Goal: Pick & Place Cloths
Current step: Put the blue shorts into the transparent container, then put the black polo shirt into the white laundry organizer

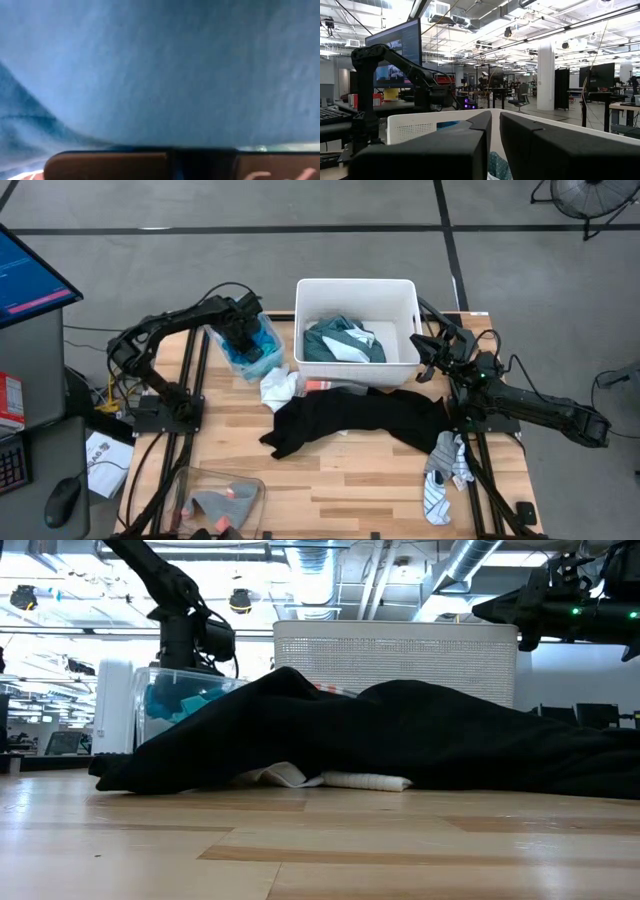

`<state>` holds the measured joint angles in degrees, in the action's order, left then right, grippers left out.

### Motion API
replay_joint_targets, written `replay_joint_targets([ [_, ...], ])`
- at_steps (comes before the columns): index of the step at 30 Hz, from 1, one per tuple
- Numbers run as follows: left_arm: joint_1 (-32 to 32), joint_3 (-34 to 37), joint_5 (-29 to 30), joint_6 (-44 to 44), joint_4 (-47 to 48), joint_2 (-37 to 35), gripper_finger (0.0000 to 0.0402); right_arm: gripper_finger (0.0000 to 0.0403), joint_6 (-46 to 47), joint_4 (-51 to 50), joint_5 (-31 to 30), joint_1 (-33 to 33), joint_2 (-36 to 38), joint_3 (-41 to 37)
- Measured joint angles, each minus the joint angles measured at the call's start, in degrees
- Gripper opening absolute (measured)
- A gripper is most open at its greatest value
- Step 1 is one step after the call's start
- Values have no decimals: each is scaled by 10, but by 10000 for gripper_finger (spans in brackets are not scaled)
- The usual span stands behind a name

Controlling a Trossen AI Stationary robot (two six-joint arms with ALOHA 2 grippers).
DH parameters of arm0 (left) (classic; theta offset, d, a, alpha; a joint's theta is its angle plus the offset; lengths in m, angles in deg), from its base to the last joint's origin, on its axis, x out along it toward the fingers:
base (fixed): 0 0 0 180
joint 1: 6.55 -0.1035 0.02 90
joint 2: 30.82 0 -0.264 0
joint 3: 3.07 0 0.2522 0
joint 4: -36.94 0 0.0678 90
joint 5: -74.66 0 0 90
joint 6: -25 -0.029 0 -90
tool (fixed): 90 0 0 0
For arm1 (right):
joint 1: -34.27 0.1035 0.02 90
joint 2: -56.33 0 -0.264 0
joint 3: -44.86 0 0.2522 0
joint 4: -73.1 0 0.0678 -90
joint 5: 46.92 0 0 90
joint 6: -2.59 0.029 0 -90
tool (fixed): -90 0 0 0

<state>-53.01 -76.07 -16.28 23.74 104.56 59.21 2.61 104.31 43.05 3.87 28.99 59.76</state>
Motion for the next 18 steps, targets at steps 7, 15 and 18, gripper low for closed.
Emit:
replay_joint_targets([
  [7, 0, 1, 19, 0, 0, -47, 7, 37, 0, 0, 0, 0, 0, 0],
  [15, 0, 1, -28, -1, -8, -210, 83, 37, 0, 0, 0, 0, 0, 0],
  [18, 11, 1, -76, 28, -48, -271, 126, 37, 0, 0, 0, 0, 0, 0],
])
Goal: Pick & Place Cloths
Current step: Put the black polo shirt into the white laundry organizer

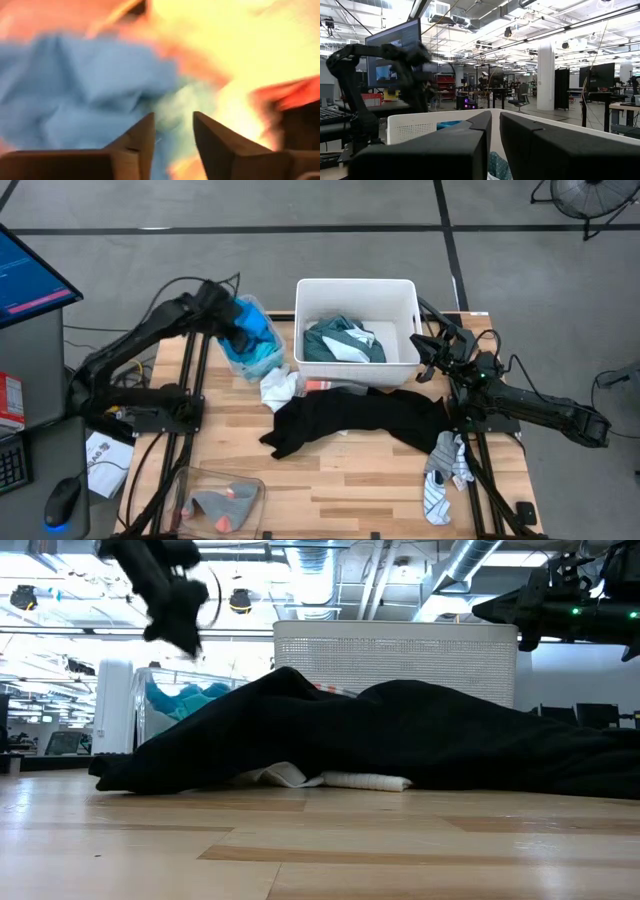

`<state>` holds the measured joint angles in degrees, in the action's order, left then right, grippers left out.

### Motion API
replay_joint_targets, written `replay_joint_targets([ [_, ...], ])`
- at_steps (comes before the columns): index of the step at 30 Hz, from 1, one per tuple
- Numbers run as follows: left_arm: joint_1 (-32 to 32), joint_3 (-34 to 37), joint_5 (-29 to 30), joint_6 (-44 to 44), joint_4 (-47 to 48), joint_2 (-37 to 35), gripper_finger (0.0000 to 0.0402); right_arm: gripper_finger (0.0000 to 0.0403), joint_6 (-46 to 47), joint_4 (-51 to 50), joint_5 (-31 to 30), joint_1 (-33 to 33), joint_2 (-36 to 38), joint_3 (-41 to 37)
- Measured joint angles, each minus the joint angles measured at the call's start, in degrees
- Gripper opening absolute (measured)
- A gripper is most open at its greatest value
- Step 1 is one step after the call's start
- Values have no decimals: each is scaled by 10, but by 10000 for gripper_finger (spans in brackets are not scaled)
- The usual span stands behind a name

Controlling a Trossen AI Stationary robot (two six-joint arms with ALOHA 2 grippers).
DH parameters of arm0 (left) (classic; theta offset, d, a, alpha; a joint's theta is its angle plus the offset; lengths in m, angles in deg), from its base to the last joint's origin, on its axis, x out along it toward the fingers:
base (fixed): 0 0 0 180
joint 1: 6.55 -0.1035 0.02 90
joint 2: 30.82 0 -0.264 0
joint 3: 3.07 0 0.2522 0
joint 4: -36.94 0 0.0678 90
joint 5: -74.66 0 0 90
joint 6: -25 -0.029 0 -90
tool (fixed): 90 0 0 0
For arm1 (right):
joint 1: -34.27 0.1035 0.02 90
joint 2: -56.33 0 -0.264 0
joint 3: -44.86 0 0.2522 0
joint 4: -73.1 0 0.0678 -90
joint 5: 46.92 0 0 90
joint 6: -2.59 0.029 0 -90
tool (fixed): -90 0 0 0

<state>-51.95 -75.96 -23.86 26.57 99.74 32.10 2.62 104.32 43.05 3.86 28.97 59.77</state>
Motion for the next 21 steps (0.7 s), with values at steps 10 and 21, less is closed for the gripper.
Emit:
replay_joint_targets([
  [10, 221, 0, -17, 63, -288, -92, 215, 37, 0, 0, 0, 0, 0, 0],
  [21, 430, 0, 142, -13, -565, 101, 231, 37, 0, 0, 0, 0, 0, 0],
])
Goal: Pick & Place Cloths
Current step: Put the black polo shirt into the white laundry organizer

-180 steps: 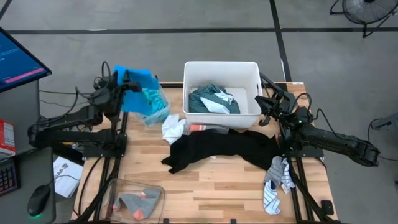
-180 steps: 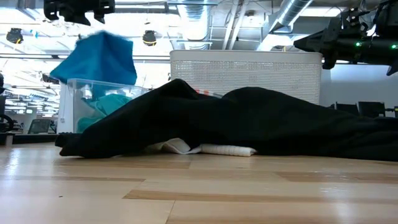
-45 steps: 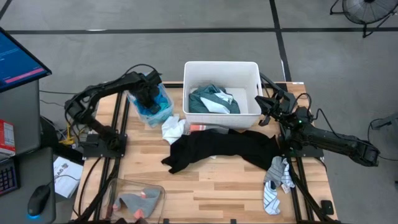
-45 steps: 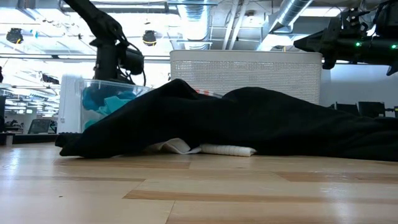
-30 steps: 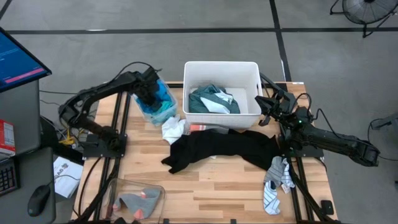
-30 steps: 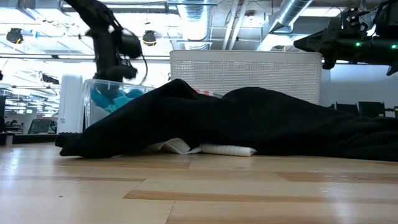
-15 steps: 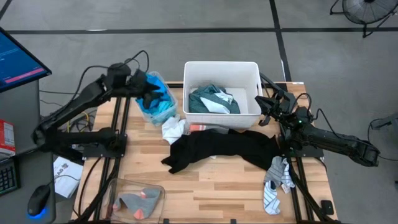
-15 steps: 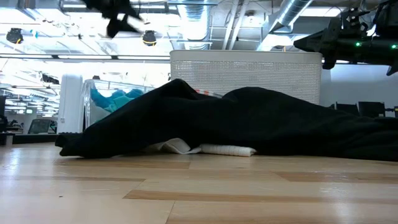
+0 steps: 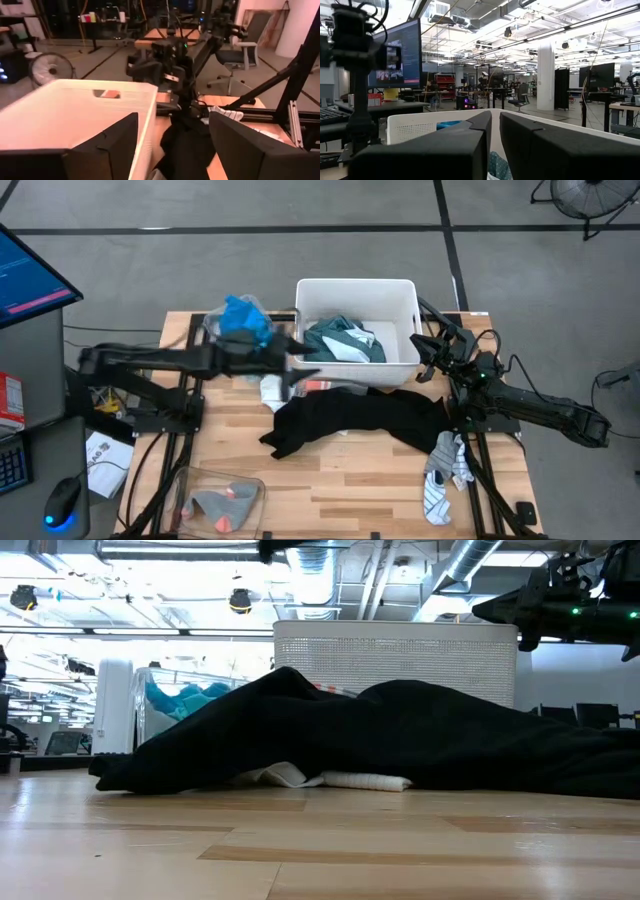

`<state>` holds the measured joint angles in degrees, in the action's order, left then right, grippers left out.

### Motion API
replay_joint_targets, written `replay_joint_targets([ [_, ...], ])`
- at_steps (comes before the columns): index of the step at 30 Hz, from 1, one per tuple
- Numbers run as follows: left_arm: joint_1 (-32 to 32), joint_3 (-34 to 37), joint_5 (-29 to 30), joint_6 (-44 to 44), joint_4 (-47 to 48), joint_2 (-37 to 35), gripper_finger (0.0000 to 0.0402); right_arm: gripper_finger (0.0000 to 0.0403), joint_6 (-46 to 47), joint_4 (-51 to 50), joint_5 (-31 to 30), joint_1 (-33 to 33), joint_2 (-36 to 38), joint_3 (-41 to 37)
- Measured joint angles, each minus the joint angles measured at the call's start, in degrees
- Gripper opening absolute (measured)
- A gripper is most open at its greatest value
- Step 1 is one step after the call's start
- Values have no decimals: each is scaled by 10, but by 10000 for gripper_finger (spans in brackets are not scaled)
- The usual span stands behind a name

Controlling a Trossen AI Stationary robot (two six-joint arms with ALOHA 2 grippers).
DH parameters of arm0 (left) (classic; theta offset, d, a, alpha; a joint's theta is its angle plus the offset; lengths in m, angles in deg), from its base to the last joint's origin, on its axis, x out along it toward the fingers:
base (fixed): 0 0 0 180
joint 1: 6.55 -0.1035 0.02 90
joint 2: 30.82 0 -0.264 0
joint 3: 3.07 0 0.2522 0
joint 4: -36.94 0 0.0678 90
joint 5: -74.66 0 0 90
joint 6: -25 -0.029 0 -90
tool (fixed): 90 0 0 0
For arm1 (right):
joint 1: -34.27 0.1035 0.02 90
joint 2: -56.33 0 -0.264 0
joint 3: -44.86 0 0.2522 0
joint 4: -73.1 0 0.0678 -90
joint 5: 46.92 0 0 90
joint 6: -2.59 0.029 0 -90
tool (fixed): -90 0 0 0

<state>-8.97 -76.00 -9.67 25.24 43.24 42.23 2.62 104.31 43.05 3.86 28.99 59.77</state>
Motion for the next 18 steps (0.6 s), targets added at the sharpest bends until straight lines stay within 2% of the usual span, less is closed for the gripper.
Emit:
replay_joint_targets([
  [7, 18, 0, 2, -13, -99, 147, 248, 37, 0, 0, 0, 0, 0, 0],
  [11, 34, -13, 5, -15, -99, 203, 254, 37, 0, 0, 0, 0, 0, 0],
  [18, 62, -81, 25, -15, -99, 279, 255, 37, 0, 0, 0, 0, 0, 0],
])
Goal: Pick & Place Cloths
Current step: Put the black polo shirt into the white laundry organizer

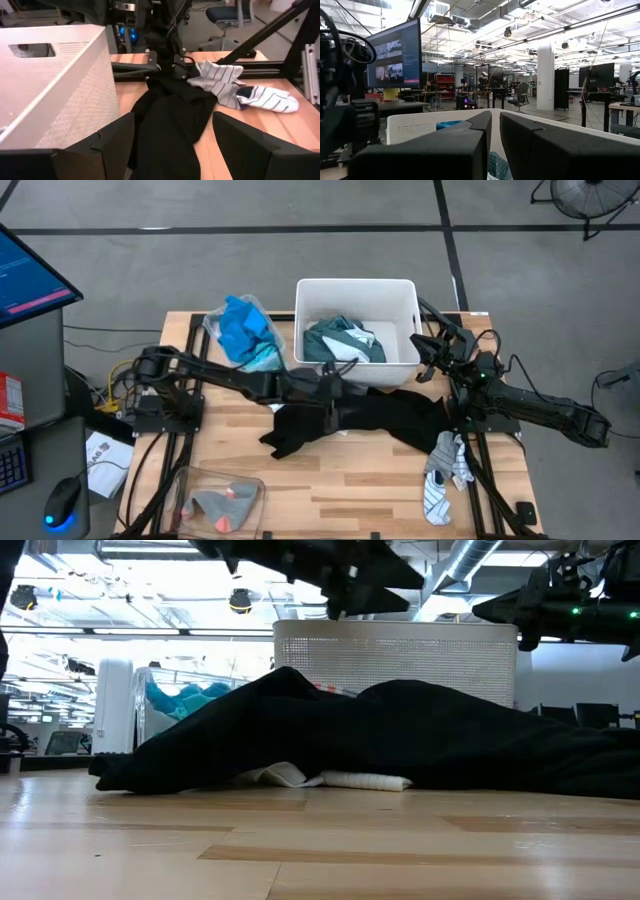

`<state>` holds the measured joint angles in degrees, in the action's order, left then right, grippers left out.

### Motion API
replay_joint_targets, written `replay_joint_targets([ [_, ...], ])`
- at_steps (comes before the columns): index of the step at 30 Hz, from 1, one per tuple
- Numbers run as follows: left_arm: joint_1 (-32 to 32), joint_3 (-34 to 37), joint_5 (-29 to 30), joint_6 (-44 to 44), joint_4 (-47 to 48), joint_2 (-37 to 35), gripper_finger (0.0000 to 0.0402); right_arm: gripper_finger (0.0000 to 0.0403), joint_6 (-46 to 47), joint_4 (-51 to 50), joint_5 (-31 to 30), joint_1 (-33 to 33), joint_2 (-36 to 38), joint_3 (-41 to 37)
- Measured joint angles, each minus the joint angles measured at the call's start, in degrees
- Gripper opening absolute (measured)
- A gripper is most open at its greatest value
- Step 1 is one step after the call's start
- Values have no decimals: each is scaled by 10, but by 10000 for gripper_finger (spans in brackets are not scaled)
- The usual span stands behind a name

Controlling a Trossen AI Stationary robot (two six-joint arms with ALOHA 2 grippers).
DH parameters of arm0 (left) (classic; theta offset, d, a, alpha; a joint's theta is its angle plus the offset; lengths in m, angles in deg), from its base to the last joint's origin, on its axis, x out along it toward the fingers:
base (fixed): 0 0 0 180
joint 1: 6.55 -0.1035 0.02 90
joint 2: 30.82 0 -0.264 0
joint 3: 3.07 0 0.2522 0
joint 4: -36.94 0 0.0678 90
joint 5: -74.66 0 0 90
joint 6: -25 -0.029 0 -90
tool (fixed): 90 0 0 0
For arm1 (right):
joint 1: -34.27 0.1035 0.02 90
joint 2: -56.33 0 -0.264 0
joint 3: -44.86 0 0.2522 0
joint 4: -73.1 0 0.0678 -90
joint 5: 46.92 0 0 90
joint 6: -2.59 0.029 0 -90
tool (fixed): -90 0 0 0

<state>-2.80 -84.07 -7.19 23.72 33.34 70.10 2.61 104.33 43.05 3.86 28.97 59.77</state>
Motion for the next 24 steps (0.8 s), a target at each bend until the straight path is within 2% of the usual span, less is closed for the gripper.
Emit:
replay_joint_targets([
  [4, 1, -27, 6, 0, -3, 39, 254, 37, 0, 0, 0, 0, 0, 0],
  [8, 1, -28, 36, 0, 17, 68, 253, 37, 0, 0, 0, 0, 0, 0],
  [14, 7, -28, 55, 0, 97, 78, 253, 37, 0, 0, 0, 0, 0, 0],
  [16, 12, -27, 85, 0, 116, 78, 253, 37, 0, 0, 0, 0, 0, 0],
  [18, 15, -18, 101, 3, 127, 78, 253, 37, 0, 0, 0, 0, 0, 0],
  [24, 23, 6, 98, 35, 126, 78, 253, 37, 0, 0, 0, 0, 0, 0],
])
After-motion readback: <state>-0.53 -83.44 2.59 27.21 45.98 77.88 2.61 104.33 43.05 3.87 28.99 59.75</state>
